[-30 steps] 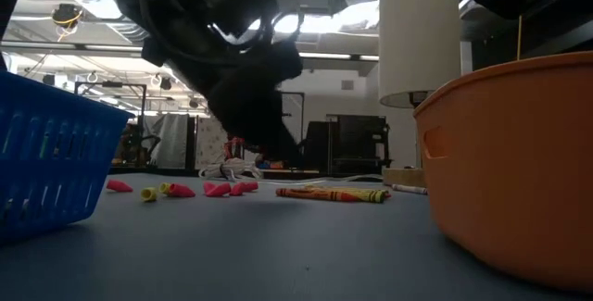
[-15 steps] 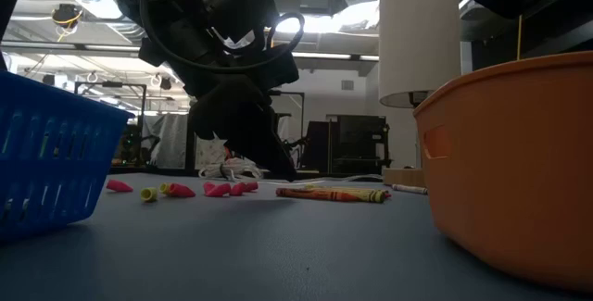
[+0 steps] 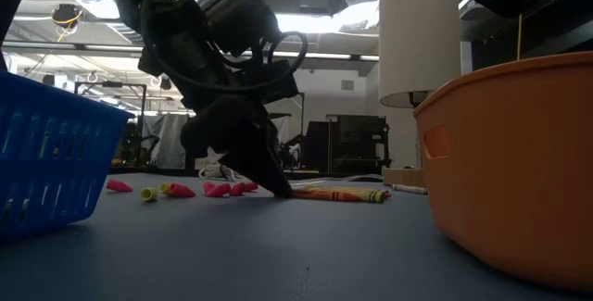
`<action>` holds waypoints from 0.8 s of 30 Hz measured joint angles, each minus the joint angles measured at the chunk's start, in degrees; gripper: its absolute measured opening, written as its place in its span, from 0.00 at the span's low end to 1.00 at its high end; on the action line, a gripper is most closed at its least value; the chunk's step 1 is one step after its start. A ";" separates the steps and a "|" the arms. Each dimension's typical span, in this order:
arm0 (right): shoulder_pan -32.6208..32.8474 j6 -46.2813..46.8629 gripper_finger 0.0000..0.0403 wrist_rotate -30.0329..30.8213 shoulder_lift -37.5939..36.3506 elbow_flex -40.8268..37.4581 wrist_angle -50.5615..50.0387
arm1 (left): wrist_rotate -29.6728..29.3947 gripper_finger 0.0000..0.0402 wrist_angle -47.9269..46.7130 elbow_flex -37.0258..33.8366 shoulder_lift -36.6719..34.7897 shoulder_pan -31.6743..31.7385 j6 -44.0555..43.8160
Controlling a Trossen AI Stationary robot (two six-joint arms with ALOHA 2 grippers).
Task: Sort crayons
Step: Put the orange crayon into the green bin
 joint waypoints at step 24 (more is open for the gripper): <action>0.00 -1.79 0.37 -0.16 0.00 0.00 -0.13 | 1.16 0.02 -0.92 0.05 0.10 -0.48 -0.26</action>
